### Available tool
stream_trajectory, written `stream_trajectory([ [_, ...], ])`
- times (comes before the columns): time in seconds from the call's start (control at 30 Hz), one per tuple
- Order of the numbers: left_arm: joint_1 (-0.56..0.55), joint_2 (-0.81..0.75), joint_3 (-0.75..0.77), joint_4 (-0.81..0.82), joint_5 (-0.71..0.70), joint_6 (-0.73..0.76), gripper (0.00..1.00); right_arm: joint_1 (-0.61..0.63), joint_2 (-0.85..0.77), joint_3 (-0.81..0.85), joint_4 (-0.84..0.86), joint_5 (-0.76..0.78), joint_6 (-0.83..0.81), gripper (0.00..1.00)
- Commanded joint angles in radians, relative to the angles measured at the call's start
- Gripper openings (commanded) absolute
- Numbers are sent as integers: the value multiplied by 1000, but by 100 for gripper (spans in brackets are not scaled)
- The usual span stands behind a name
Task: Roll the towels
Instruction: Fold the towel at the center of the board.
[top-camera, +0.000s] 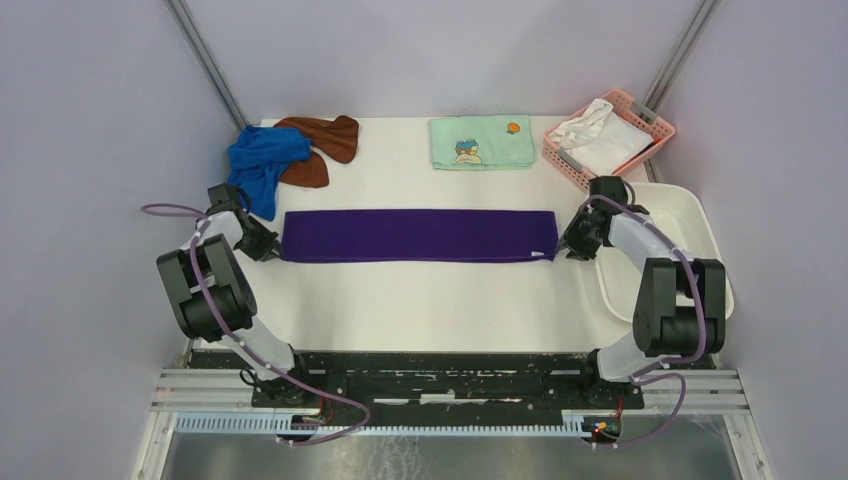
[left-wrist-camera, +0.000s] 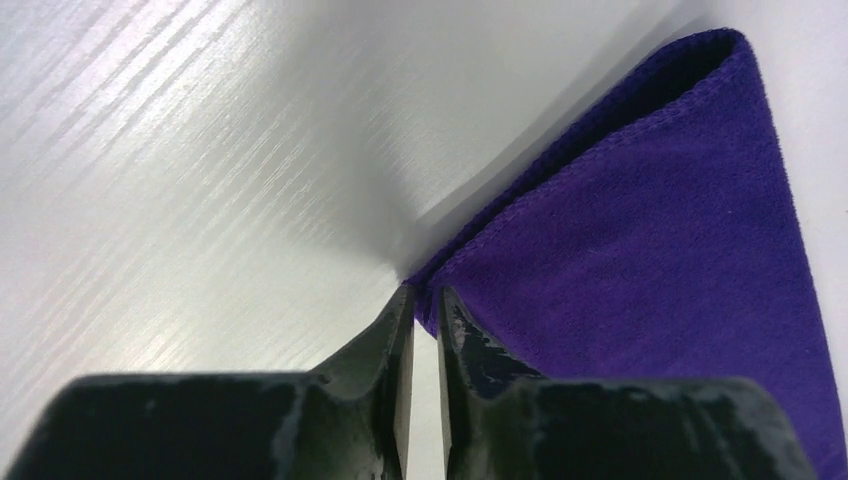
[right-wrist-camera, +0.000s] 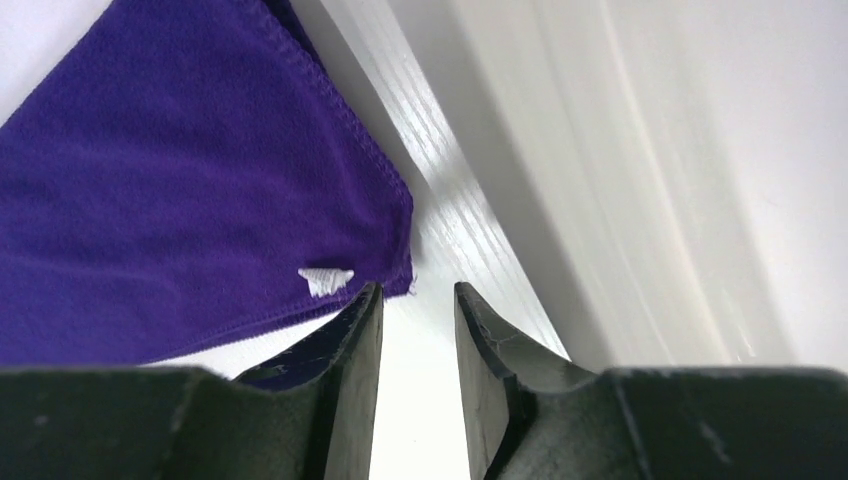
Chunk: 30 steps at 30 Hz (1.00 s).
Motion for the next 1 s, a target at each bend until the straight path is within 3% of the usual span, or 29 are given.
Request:
stream_trajectory([
  [0.0,-9,-95,30,16,-39,6,26,-1,-94,46,-71,16,-65,41],
  [0.17,-119,-185,53,-4,-203,18,40,36,-108,57,-40,-30,-106,43],
  [0.3,-258,-178,95,-15,-300,25,43,89,-67,75,9,-92,-100,42],
  [0.37,-285,-143,105,-15,-278,18,43,115,-32,84,33,-95,-91,42],
  [0.67,-279,95,127,-7,-190,32,41,125,114,49,82,-33,-68,43],
  [0.97,-183,98,56,-45,-196,57,41,116,85,-36,26,70,-73,51],
])
